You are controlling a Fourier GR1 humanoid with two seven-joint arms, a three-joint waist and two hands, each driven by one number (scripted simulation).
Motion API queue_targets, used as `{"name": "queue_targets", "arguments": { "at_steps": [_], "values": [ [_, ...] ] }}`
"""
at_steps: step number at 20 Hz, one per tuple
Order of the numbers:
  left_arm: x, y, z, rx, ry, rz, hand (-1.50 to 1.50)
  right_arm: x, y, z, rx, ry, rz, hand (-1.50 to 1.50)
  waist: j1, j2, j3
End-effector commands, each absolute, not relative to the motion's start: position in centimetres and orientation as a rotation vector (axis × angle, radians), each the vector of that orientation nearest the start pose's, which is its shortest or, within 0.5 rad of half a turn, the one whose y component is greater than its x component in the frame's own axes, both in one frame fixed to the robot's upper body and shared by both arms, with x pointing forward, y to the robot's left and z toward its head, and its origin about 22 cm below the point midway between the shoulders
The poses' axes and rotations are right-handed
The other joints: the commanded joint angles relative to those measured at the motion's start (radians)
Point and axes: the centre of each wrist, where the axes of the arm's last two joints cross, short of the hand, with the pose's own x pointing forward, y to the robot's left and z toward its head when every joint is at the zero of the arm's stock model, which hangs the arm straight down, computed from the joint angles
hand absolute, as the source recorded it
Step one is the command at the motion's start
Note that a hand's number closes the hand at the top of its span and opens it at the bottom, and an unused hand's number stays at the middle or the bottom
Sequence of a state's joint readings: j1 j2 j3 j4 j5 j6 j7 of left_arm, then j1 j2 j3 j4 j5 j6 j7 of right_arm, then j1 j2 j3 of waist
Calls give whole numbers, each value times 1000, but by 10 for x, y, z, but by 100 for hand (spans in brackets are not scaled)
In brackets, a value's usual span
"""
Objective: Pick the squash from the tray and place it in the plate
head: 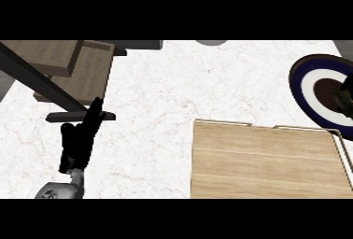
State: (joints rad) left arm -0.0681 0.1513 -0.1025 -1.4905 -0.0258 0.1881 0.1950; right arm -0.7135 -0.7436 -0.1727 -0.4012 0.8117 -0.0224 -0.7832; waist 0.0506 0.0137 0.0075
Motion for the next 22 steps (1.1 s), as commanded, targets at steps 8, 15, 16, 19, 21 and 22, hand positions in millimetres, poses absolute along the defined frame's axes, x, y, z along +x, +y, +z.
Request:
{"name": "queue_targets", "arguments": {
  "at_steps": [8, 15, 16, 19, 21, 22],
  "values": [
    [250, 246, -8, 203, -1321, -60, 0, 353, -487, 96, -480, -1751, 1109, -150, -2, 3, -3],
    [256, 237, -5, 228, -1309, -64, 0, 350, -500, 107, -164, -1931, 664, -150, -18, 2, -2],
    [252, 240, -6, 222, -1312, -61, 0, 348, -504, 109, -144, -1921, 621, -150, -12, 2, -1],
    [256, 250, 0, 213, -1314, -59, 0, 340, -508, 100, -119, -1899, 601, -150, -6, 8, 0],
    [255, 239, -7, 218, -1318, -65, 0, 337, -513, 106, -91, -1878, 622, -150, -6, 13, 1],
    [252, 244, -6, 208, -1301, -72, 0, 335, -513, 100, -79, -1883, 626, -150, -2, 11, 2]
  ]
}}
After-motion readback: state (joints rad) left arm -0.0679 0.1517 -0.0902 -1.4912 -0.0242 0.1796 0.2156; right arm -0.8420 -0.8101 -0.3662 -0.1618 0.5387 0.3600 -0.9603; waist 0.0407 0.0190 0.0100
